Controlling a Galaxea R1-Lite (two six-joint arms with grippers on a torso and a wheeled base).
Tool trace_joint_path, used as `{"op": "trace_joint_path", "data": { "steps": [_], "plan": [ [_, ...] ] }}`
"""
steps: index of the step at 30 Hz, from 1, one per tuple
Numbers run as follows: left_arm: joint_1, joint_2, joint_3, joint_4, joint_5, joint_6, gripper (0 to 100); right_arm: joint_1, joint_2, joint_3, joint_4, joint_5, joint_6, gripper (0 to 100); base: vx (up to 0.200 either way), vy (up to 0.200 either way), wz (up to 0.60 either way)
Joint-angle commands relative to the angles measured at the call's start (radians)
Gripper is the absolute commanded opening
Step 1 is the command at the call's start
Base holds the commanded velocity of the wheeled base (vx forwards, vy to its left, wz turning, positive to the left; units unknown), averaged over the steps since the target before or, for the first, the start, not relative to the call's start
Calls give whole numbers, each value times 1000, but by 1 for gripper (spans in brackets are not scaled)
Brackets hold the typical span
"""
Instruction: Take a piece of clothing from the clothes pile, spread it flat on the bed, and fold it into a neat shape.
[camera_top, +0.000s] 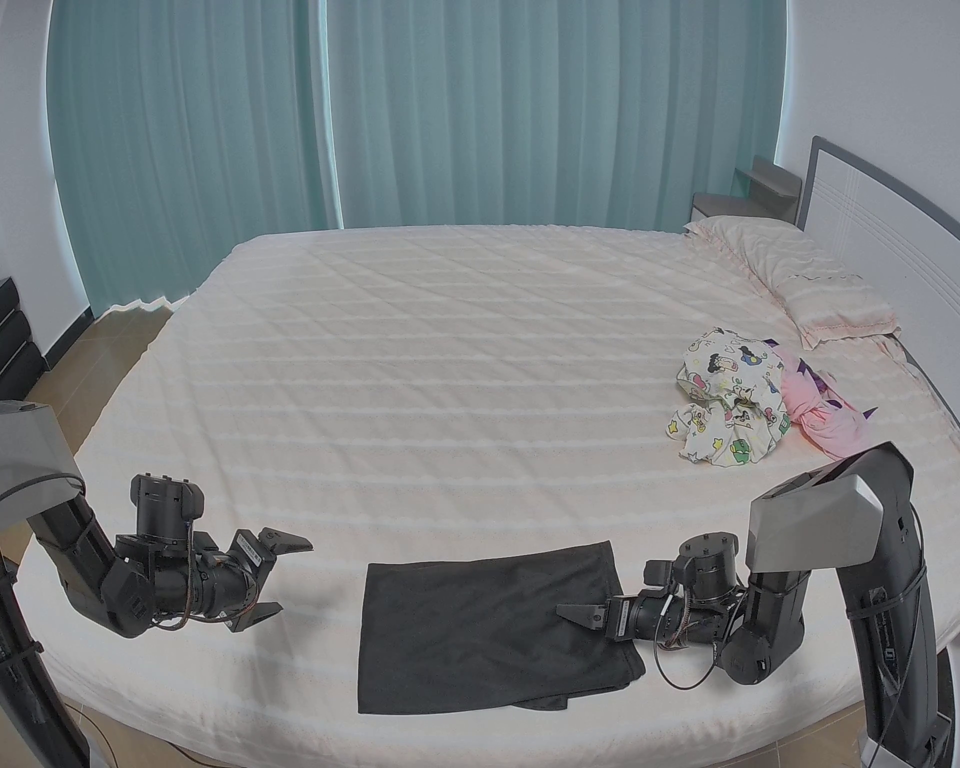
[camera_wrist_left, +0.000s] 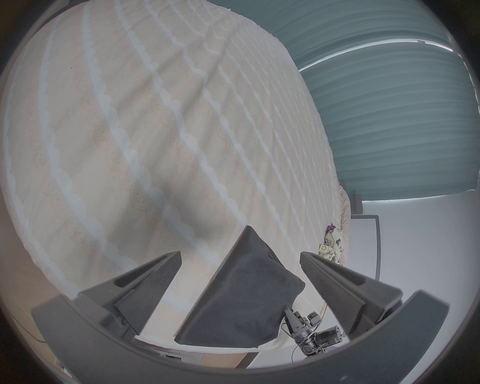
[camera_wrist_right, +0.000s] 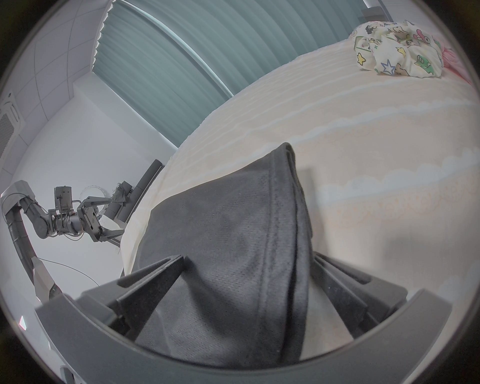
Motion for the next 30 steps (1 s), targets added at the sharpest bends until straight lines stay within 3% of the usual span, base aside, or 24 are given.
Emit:
{"op": "trace_joint_path", "data": {
  "steps": [1,8,14,15,30],
  "plan": [
    [0,1,1,0,0,0,100,14,14,-7,-4,4,1,100,0,0,0],
    [0,3,-4,-2,0,0,100,24,14,24,-77,71,7,100,0,0,0],
    [0,4,-4,-2,0,0,100,36,19,19,-77,76,27,100,0,0,0],
    [0,4,-4,-2,0,0,100,36,19,19,-77,76,27,0,0,0,0],
    [0,4,-4,0,0,0,100,34,5,44,-100,79,74,0,0,0,0]
  ]
}}
